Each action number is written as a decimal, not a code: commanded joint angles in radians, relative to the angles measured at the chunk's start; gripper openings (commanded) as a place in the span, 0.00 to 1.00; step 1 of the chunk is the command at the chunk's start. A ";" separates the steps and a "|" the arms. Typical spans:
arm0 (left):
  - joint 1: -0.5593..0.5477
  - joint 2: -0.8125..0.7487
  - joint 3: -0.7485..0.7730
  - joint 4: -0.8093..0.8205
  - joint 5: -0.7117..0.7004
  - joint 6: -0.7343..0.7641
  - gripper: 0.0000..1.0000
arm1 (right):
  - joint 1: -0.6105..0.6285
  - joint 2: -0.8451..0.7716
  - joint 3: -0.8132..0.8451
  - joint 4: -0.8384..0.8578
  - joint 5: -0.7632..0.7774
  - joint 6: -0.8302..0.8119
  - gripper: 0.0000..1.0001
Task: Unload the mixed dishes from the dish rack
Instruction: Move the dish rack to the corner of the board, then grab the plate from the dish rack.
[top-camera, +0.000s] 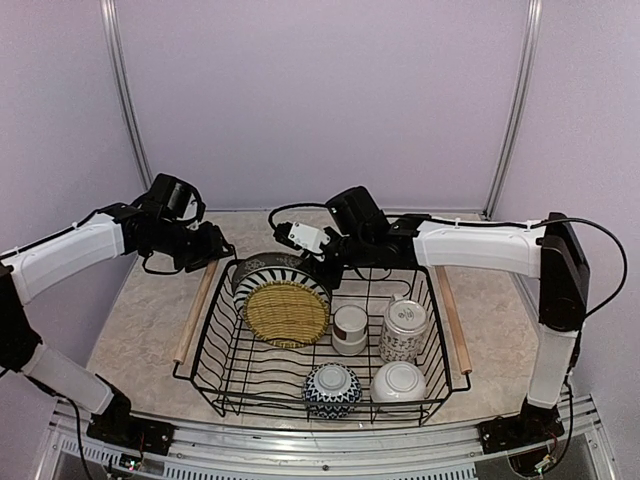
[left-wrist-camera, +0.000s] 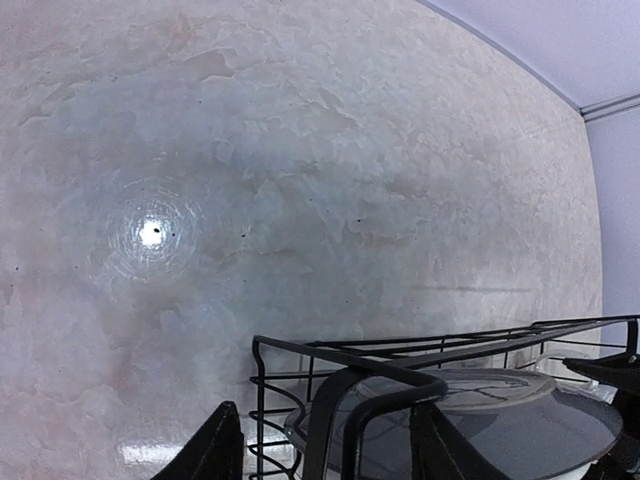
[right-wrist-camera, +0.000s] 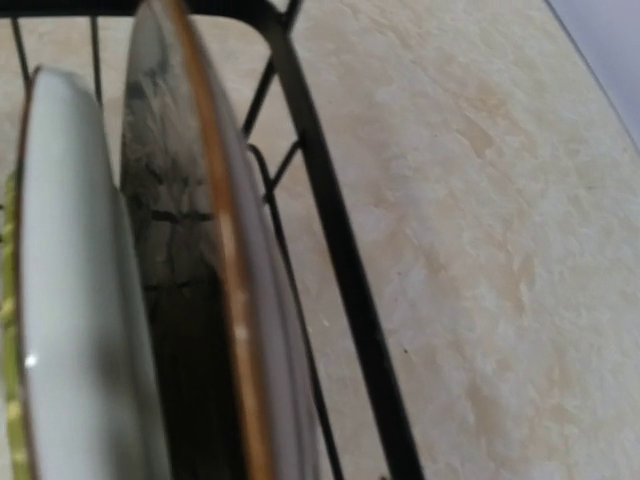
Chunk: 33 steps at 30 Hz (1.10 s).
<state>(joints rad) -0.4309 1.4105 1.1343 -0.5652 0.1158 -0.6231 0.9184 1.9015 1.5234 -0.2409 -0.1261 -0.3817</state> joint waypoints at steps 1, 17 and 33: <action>0.000 -0.044 0.045 -0.027 -0.045 0.030 0.62 | -0.003 0.031 0.031 -0.050 -0.049 -0.011 0.20; 0.214 -0.097 0.411 -0.177 0.108 0.154 0.94 | -0.001 -0.029 0.050 -0.072 -0.041 0.035 0.00; 0.223 -0.105 0.334 0.023 0.185 0.283 0.99 | -0.002 -0.160 0.027 -0.021 0.103 0.140 0.00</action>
<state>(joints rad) -0.2146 1.3247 1.5223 -0.6018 0.2623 -0.4011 0.9180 1.8351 1.5406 -0.3489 -0.0662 -0.2989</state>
